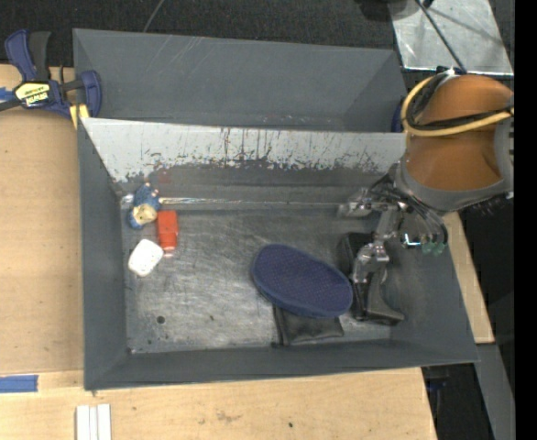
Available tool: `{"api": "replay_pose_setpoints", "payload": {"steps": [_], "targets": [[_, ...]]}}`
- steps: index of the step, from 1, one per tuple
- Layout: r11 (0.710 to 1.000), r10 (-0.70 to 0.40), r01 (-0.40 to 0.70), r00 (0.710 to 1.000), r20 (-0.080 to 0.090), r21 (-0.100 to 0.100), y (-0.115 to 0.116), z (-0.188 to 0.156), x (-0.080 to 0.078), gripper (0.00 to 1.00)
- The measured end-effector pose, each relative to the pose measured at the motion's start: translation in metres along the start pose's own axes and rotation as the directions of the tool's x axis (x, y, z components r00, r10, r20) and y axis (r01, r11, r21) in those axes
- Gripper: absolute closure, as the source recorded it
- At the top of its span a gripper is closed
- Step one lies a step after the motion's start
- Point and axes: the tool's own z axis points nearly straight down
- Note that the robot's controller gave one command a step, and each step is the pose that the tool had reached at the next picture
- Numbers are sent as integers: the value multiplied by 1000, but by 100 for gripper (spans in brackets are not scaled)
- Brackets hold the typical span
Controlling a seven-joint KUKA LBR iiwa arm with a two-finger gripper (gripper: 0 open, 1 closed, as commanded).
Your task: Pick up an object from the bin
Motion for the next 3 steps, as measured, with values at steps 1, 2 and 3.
{"api": "replay_pose_setpoints", "payload": {"steps": [1,2,3], "targets": [[776,-631,631,776,8,19,114,76,18,0],[778,-629,628,778,9,20,113,75,17,100],[766,-643,643,765,14,10,133,-88,8,100]]}}
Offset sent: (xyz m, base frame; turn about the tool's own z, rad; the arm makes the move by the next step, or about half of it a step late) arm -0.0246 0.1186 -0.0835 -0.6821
